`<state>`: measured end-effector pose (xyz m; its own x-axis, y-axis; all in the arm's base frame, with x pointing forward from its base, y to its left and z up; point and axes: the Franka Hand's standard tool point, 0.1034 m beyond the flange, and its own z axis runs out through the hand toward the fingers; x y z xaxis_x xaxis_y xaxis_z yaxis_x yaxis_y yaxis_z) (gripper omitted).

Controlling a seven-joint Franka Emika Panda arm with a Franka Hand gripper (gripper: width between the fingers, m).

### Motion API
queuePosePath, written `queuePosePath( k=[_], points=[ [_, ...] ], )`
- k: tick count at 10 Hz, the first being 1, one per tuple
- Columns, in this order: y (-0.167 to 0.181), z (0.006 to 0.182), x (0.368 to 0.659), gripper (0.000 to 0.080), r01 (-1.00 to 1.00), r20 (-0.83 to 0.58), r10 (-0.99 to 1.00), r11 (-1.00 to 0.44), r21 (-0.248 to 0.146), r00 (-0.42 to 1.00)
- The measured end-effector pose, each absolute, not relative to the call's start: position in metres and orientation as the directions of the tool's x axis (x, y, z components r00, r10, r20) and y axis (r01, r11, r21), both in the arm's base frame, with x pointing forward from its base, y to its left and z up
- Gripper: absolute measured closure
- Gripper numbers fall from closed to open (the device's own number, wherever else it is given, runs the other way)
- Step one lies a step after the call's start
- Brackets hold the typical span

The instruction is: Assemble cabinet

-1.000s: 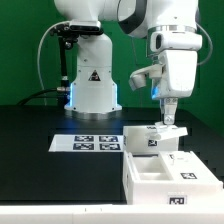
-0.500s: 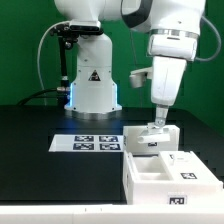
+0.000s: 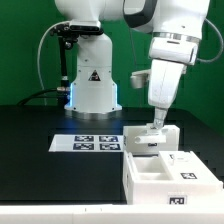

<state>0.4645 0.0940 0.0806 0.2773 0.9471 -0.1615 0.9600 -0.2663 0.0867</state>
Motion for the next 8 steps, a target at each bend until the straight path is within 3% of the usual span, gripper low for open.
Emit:
queuePosePath(
  k=[2,4,7,8],
  points=[
    [0.084,0.083,0.476,0.0733,0.987,-0.252,0.954,-0.164,0.004,0.159],
    [0.084,0.082,0.481,0.0733,0.998,-0.259,0.965,-0.046,-0.029,0.037],
    [0.083,0.082,0.480,0.0733,0.998,-0.262,0.964,-0.044,-0.038,0.032],
    [0.080,0.082,0.475,0.0733,0.996,-0.284,0.958,-0.062,-0.068,0.041]
  ],
)
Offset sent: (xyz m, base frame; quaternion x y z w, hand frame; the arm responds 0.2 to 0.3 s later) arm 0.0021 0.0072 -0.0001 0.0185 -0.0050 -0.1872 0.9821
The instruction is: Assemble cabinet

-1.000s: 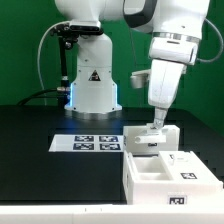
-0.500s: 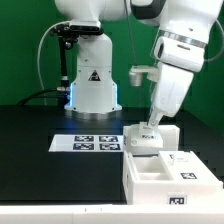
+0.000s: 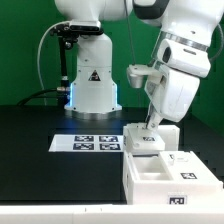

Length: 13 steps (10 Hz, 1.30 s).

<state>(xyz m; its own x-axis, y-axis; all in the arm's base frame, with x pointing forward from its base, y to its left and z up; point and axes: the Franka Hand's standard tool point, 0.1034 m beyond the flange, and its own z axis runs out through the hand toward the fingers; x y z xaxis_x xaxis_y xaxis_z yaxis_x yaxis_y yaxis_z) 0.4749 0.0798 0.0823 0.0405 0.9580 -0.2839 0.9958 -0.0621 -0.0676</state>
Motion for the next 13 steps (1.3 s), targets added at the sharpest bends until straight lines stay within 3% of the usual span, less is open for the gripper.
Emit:
queuePosePath(
  k=[4,13],
  points=[
    [0.066,0.075,0.463,0.0733,0.989,-0.314,0.948,-0.089,-0.118,0.048],
    [0.073,0.074,0.468,0.0733,0.990,-0.306,0.951,-0.077,-0.114,0.039]
  ],
)
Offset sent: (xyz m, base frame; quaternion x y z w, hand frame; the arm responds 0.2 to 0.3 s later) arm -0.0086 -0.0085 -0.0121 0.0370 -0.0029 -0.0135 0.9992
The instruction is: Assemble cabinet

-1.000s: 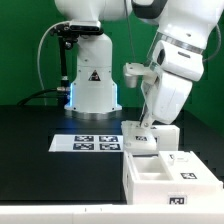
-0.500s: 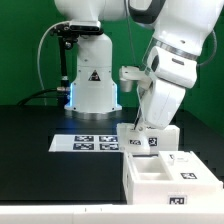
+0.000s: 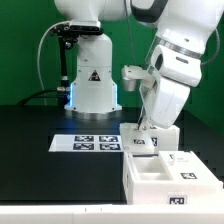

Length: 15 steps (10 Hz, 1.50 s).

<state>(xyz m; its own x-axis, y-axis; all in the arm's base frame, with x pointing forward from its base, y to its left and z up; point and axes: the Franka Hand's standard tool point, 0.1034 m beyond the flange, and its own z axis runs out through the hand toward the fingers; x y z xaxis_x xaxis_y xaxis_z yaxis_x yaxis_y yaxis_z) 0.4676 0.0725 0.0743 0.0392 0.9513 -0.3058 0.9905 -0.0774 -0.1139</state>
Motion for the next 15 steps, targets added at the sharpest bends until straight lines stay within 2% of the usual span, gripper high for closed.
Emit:
queuePosePath(
  k=[6,15],
  points=[
    [0.0717,0.0650,0.4660,0.0733,0.989,-0.315,0.948,-0.081,-0.126,0.038],
    [0.0714,0.0739,0.4755,0.0733,0.988,-0.323,0.945,-0.091,-0.125,0.046]
  ],
)
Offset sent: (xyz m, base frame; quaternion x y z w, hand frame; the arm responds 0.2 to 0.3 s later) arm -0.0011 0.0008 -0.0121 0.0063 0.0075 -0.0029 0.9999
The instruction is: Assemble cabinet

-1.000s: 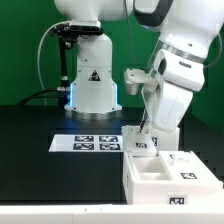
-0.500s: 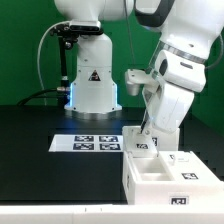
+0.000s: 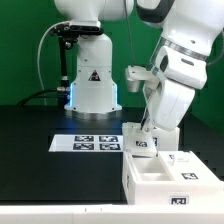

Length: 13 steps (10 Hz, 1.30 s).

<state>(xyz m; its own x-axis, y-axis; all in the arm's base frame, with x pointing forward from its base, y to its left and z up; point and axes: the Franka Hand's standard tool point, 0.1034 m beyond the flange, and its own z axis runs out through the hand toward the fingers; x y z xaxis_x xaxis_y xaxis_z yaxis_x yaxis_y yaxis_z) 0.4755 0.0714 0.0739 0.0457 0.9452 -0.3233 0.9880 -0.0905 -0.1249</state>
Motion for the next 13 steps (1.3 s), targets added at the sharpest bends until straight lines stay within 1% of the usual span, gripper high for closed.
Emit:
queuePosePath(
  k=[4,6,7,13],
  points=[
    [0.0709,0.0757,0.4782,0.0733,0.986,-0.335,0.941,-0.097,-0.137,0.046],
    [0.0672,0.0767,0.4792,0.0733,0.981,-0.354,0.934,-0.113,-0.160,0.050],
    [0.0688,0.0764,0.4794,0.0733,0.980,-0.359,0.932,-0.118,-0.163,0.052],
    [0.0713,0.0723,0.4771,0.0733,0.978,-0.365,0.928,-0.141,-0.155,0.076]
  ],
)
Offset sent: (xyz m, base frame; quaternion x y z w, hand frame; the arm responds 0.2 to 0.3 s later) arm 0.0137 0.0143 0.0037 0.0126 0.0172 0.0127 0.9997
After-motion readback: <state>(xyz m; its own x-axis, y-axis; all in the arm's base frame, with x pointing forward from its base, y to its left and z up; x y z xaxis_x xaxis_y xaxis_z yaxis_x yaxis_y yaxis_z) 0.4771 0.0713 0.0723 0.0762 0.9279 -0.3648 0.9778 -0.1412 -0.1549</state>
